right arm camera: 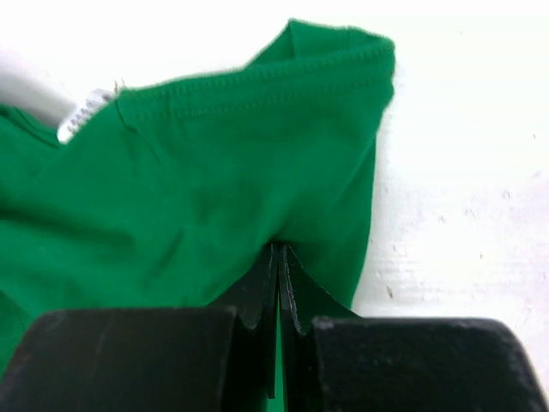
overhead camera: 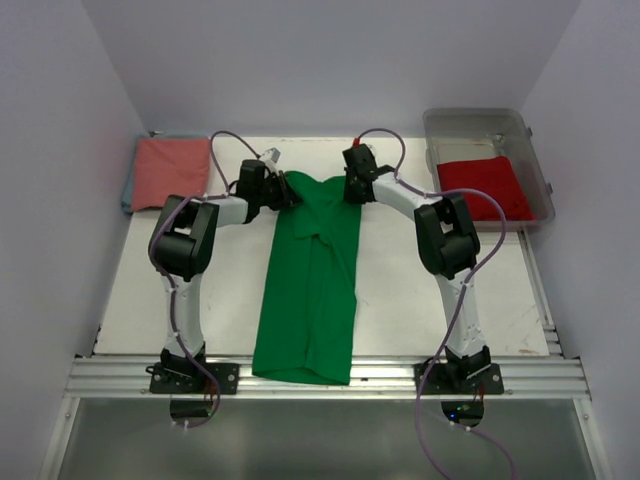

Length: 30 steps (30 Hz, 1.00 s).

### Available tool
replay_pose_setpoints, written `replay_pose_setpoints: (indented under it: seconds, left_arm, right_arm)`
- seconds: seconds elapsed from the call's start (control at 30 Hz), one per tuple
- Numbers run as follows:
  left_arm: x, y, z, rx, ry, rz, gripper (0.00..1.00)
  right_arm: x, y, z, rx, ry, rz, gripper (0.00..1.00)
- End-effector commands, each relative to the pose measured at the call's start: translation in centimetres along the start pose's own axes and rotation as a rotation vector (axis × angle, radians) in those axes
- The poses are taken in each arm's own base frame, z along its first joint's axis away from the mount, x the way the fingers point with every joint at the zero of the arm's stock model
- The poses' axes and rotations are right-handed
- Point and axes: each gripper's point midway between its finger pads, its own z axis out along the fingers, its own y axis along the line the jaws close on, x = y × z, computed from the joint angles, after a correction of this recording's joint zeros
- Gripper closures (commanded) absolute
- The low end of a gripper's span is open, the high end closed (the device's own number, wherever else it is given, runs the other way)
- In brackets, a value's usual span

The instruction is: Fold and stack the t-shirts

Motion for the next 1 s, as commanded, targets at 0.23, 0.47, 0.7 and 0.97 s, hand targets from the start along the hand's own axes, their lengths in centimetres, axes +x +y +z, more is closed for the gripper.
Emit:
replay_pose_setpoints:
  seconds: [0.23, 0.47, 0.7, 0.97]
  left_arm:
    - [-1.4, 2.9, 3.1, -0.096, 0.0, -0.059, 1.0]
    - [-4.0, 2.4, 6.3, -0.026, 0.01, -0.078, 1.0]
    - [-10.3, -3.0, 4.0, 0.155, -0.146, -0.007, 1.0]
    - [-16.6, -12.2, -5.9, 0.281, -0.378, 0.089, 1.0]
  right_arm:
    - [0.1, -2.9, 6.2, 0.136, 0.113, 0.027, 1.0]
    - [-2.8, -3.2, 8.7, 0.058, 0.087, 0.094, 1.0]
    - [-13.5, 1.6, 0.9, -0.274, -0.364, 0.133, 1.0]
    - [-19.8, 1.3, -12.7, -0.327, -0.676, 0.047, 0.88]
